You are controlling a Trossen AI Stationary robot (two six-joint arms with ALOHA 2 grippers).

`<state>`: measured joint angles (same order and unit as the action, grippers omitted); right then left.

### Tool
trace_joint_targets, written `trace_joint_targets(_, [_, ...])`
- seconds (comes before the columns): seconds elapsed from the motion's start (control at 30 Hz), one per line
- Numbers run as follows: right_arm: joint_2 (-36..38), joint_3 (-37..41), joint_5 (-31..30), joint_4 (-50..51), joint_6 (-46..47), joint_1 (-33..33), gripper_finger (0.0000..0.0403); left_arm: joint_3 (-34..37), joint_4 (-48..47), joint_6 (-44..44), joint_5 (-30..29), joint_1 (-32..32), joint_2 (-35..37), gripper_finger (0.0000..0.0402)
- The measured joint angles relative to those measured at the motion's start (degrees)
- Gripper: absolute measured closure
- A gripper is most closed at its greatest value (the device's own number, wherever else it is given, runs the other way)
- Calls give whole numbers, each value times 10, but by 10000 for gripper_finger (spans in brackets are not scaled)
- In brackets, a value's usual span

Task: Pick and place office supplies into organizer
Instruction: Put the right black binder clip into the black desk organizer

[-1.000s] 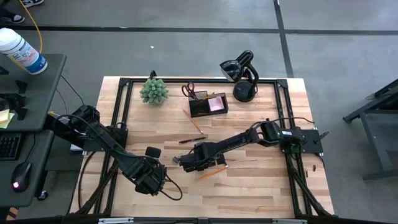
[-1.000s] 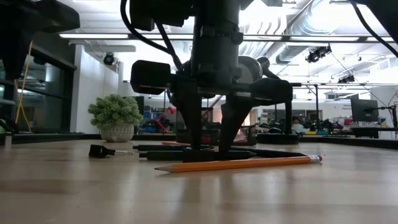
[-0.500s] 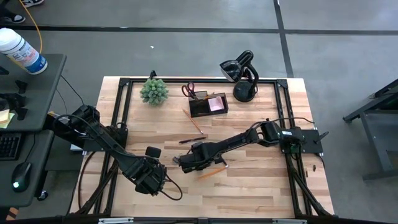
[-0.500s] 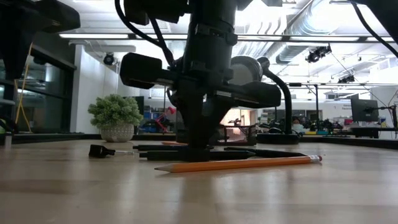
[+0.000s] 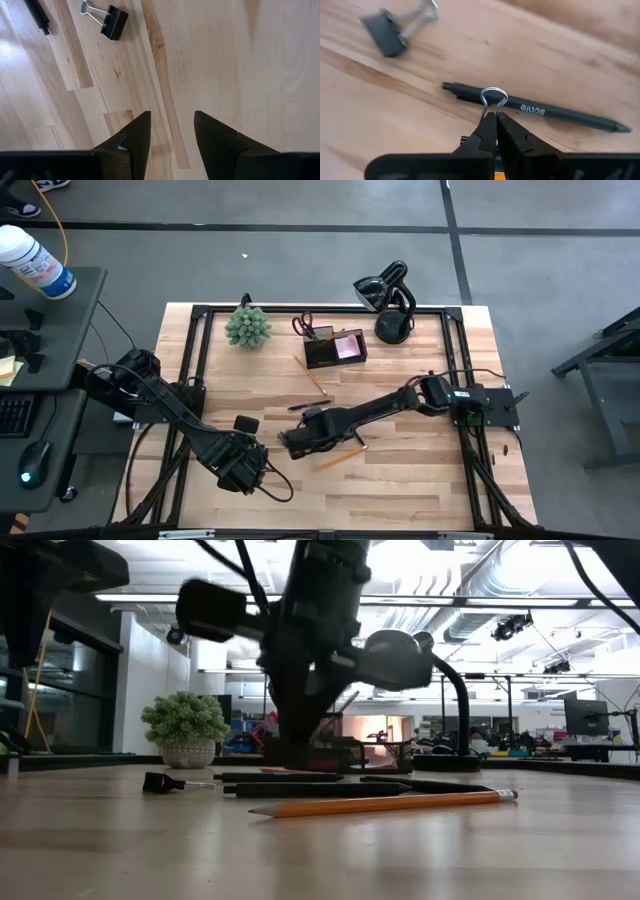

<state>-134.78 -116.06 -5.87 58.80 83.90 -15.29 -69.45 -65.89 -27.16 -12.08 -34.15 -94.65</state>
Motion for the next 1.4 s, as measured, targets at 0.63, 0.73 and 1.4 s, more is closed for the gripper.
trace_joint_targets(0.63, [1, -184, -105, 242, -507, 178, 402, 0, 0, -7, 22, 0, 0, 263])
trace_joint_targets(0.73, [2, -190, -81, 248, -636, 212, 402, 0, 0, -7, 35, 0, 0, 263])
trace_joint_targets(1.4, [-5, -139, -48, 114, -1090, 264, 403, 0, 2, -34, 64, 0, 0, 263])
